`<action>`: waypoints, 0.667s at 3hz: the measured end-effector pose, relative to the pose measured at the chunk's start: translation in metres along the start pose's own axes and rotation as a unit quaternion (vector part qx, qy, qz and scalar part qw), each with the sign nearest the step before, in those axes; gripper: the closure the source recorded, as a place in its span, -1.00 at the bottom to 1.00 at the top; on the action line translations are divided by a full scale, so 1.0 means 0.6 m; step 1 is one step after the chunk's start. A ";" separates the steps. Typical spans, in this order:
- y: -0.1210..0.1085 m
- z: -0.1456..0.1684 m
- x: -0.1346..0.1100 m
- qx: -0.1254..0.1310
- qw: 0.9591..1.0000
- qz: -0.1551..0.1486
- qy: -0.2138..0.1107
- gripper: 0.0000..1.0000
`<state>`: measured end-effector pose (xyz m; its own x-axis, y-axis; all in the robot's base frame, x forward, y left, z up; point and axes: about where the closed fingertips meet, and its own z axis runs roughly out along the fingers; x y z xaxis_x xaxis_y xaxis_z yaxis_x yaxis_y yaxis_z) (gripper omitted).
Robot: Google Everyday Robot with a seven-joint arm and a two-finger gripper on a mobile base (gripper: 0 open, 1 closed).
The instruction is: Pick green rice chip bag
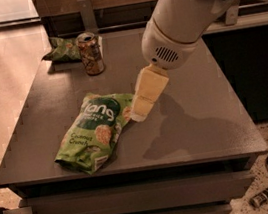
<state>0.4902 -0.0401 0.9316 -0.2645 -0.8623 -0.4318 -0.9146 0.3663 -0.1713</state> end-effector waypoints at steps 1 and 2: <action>0.000 0.000 0.000 0.000 1.000 0.000 0.000 -1.00; -0.005 0.026 -0.012 -0.008 0.998 0.059 -0.021 -1.00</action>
Offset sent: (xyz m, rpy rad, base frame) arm 0.0244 0.0144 -0.0220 0.1801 0.0987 -0.2092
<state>0.4998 -0.0297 0.9214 -0.3576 -0.7984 -0.4844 -0.8832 0.4577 -0.1026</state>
